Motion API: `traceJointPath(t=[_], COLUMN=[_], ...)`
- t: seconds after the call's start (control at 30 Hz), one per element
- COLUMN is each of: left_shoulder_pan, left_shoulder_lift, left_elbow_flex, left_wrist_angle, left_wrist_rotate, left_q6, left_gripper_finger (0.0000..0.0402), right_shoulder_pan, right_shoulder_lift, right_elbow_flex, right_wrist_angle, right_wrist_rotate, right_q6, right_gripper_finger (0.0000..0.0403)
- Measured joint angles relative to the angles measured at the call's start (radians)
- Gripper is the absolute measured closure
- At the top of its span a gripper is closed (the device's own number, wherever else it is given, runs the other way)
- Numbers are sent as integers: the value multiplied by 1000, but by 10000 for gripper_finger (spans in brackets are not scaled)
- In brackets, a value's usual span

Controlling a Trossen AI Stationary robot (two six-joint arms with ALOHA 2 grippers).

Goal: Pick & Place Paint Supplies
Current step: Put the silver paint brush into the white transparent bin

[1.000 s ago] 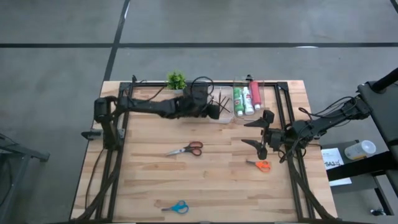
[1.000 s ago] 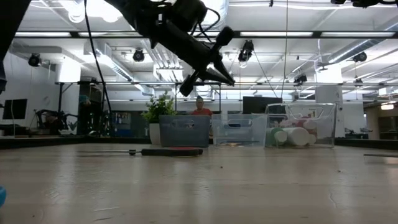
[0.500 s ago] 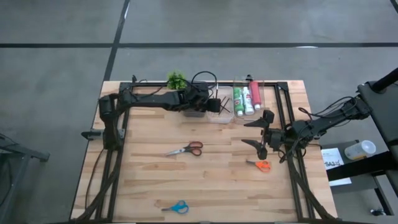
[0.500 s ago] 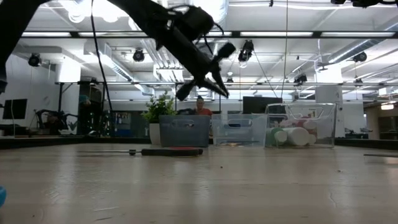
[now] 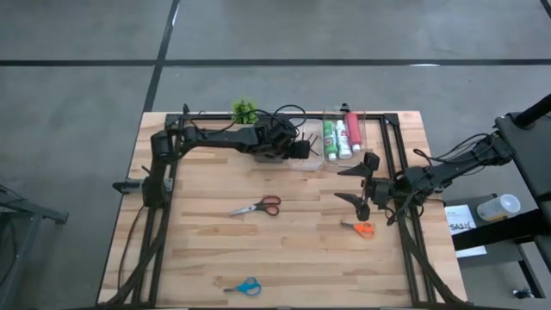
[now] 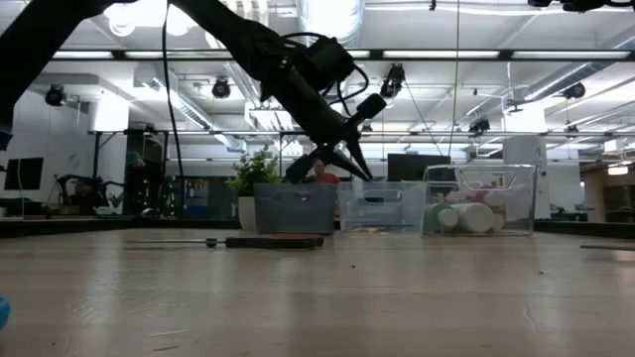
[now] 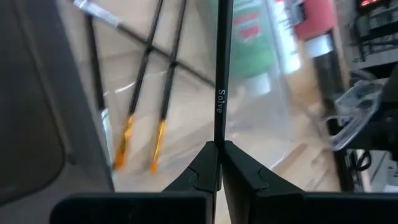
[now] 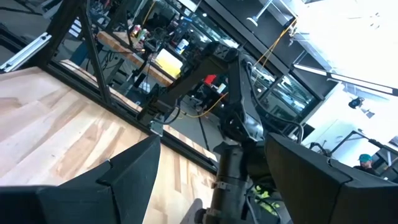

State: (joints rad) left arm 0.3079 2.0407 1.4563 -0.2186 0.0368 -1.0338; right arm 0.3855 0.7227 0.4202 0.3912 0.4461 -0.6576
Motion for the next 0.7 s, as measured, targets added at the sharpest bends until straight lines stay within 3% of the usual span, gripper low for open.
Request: traceJointPath(t=[0.47,0.7], left_shoulder_pan=[17,17], left_shoulder_lift=[2,2], left_elbow_flex=[-2,-2], left_wrist_angle=[-72,-62], left_wrist_rotate=[5,5], left_q6=[-14,-14], left_gripper_finger=[382,338], right_shoulder_pan=[0,0], right_shoulder_lift=[0,0], right_elbow_flex=[0,0], right_wrist_angle=[-20,-20], right_wrist_rotate=[0,0], right_q6=[0,0], right_gripper_finger=[115,115])
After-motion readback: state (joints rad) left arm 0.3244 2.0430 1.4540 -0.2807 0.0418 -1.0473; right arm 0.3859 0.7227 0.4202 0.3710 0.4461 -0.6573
